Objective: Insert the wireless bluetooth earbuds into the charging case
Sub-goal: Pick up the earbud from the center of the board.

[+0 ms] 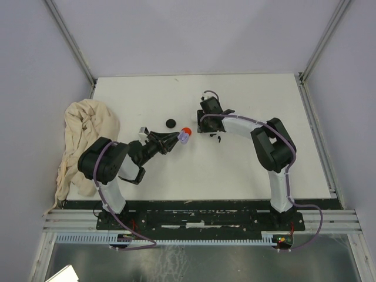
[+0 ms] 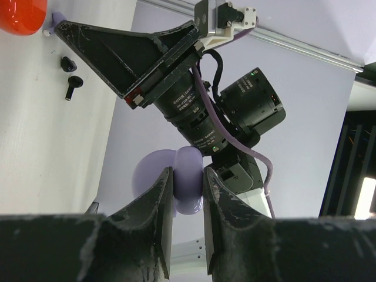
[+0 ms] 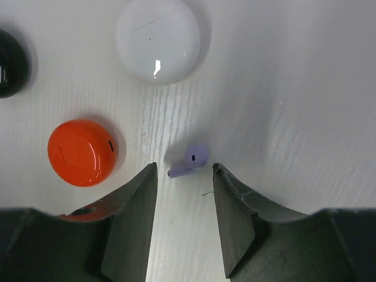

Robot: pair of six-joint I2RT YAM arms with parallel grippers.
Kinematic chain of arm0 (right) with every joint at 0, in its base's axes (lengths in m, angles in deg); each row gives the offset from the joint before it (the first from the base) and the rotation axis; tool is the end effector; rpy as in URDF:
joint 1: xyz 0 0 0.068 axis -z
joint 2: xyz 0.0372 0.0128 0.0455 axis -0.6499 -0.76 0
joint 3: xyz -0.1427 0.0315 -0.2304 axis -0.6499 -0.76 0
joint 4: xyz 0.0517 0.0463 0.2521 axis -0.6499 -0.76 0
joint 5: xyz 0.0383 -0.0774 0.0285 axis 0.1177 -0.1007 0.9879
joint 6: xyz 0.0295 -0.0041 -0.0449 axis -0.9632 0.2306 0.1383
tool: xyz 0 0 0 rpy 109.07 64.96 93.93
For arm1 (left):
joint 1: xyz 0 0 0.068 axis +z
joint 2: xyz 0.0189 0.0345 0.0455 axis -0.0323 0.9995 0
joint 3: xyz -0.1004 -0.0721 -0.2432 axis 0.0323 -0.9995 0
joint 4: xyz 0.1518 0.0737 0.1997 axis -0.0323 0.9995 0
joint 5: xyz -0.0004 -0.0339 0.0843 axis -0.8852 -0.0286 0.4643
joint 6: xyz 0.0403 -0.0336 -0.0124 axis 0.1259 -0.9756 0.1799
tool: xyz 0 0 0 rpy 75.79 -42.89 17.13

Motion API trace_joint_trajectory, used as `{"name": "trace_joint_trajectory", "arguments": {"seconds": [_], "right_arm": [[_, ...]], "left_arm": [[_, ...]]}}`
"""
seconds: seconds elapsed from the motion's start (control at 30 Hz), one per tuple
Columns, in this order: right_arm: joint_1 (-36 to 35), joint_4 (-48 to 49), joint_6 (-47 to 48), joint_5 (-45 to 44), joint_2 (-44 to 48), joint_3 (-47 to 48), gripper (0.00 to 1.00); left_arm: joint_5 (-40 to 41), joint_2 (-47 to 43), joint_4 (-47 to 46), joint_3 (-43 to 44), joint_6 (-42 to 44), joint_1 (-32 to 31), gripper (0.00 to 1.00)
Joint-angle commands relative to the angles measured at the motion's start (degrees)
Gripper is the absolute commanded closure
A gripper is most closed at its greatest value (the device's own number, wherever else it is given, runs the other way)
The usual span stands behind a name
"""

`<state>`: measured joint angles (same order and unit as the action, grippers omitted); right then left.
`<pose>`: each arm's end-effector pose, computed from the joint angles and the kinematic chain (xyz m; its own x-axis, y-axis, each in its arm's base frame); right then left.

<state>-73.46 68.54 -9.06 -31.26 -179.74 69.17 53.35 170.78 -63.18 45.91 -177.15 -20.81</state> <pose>0.3789 0.2420 0.1623 -0.8125 0.0468 -0.5811 -0.1242 0.9600 0.2510 0.2451 -0.1002 0.1306 -0.6717 -0.6945 0.2577 -0.1716 -0.1926 -0.9662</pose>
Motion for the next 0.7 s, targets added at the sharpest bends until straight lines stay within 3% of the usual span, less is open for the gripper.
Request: {"name": "trace_joint_trajectory", "arguments": {"seconds": [0.0,0.37,0.67], "right_arm": [[0.48,-0.22,-0.76,-0.24,-1.58,3.87,0.49],[0.42,-2.13,0.25,0.38,-2.77,4.89,0.50],[0.07,-5.10,3.32,-4.14,-3.09,5.15,0.50]], "left_arm": [[-1.86,-0.06,-12.09,0.19,2.13,0.50,0.97],[-2.38,0.72,-12.13,0.62,2.05,1.20,0.97],[-2.41,1.17,-12.17,0.53,2.23,1.38,0.97]]}}
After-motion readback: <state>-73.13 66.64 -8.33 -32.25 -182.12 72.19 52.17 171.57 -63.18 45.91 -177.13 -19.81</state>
